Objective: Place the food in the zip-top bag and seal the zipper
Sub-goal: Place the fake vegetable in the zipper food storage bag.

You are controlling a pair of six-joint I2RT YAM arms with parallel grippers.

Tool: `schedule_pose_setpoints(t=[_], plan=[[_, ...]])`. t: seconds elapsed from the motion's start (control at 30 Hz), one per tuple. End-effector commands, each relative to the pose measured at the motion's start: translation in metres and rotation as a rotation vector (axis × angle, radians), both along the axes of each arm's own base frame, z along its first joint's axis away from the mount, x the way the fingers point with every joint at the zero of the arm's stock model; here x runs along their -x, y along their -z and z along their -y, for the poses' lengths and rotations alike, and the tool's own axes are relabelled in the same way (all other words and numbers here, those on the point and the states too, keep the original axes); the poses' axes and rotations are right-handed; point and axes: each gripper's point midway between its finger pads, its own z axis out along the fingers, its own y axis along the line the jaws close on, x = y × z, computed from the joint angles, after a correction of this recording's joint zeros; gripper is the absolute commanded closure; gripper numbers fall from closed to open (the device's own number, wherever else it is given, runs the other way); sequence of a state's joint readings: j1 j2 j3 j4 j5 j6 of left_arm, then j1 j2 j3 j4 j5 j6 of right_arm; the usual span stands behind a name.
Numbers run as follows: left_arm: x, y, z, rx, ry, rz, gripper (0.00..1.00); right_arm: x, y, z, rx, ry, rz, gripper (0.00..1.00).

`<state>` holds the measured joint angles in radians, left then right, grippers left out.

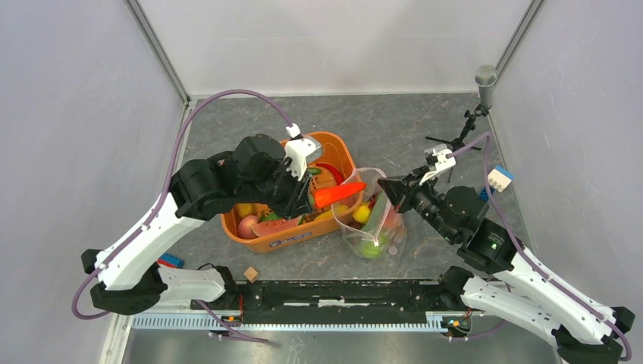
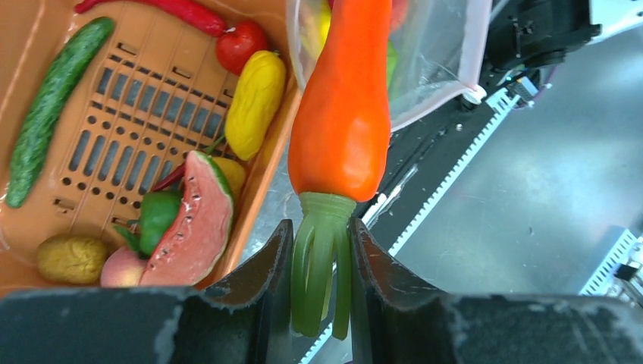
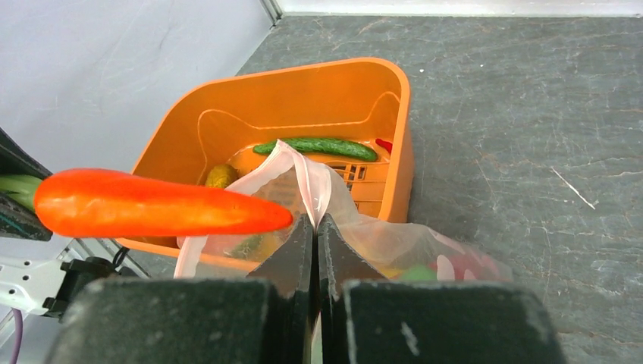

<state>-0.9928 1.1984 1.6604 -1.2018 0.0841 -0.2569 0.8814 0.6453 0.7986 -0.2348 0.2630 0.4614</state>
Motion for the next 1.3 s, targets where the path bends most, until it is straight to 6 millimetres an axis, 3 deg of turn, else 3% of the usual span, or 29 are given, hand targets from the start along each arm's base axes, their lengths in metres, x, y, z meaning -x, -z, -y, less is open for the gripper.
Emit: schedule_pose_setpoints(t=[0.0, 0.17, 0.43, 0.67, 0.77, 0.87, 1.0, 1.17, 1.27], plan=[[-0.017, 0.001, -0.002, -0.033, -0.099, 0.045, 0.98, -0.001, -0.029, -0.008, -0.091, -0.027, 0.082, 1.00], [-0.026, 0.009, 0.030, -0.033, -0.066, 0.032, 0.98, 0.003, -0.024, -0.017, -0.092, -0.077, 0.077, 1.00], [-0.038, 0.030, 0.059, -0.143, -0.006, 0.029, 0.98, 0.010, -0.023, -0.022, -0.107, -0.125, 0.084, 1.00], [-0.039, 0.040, 0.100, -0.097, 0.051, -0.011, 0.97, 0.011, -0.022, -0.023, -0.112, -0.134, 0.084, 1.00], [-0.039, 0.049, 0.110, -0.104, 0.050, -0.033, 0.91, 0.011, -0.019, -0.022, -0.113, -0.130, 0.081, 1.00], [-0.041, 0.046, 0.105, -0.130, 0.033, -0.024, 0.83, 0.011, -0.017, -0.022, -0.111, -0.126, 0.077, 1.00], [-0.043, 0.041, 0.119, -0.044, 0.023, -0.015, 0.81, 0.011, -0.017, -0.022, -0.134, -0.124, 0.081, 1.00], [-0.053, 0.090, 0.115, -0.099, -0.043, -0.007, 0.80, 0.009, -0.023, -0.011, -0.210, -0.068, 0.093, 1.00], [-0.046, 0.116, 0.112, -0.114, -0.021, -0.034, 0.73, 0.007, -0.021, -0.003, -0.219, -0.029, 0.088, 1.00]])
